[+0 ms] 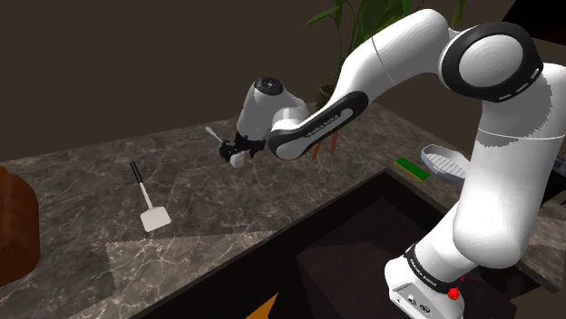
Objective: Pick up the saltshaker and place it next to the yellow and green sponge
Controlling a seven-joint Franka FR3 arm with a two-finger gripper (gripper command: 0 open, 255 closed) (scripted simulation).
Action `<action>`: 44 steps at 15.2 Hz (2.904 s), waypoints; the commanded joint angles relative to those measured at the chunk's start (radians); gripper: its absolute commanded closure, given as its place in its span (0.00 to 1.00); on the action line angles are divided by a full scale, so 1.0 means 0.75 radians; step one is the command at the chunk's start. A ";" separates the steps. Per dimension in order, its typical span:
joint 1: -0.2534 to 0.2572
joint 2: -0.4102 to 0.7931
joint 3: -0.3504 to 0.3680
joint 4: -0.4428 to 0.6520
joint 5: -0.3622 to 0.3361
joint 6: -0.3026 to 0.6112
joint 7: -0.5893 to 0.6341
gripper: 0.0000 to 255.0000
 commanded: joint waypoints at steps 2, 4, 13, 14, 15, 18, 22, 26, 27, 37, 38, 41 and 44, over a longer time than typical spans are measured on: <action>0.009 0.026 -0.014 0.012 -0.019 0.014 0.014 0.00; 0.009 0.026 -0.014 0.012 -0.019 0.013 0.014 0.00; 0.009 0.026 -0.014 0.012 -0.019 0.013 0.013 1.00; 0.009 0.026 -0.014 0.012 -0.019 0.013 0.013 1.00; 0.008 0.025 -0.014 0.012 -0.019 0.013 0.013 1.00; 0.009 0.026 -0.014 0.012 -0.019 0.013 0.014 1.00; -0.019 -0.028 0.024 0.007 0.038 -0.032 -0.037 1.00; -0.044 -0.079 0.059 0.007 0.095 -0.079 -0.088 1.00; -0.049 -0.092 0.067 0.008 0.109 -0.091 -0.100 1.00; -0.095 -0.209 0.133 0.034 0.246 -0.216 -0.219 1.00; -0.099 -0.219 0.138 0.038 0.259 -0.230 -0.230 1.00; -0.108 -0.250 0.152 0.053 0.296 -0.270 -0.261 1.00; -0.116 -0.280 0.164 0.071 0.331 -0.312 -0.291 1.00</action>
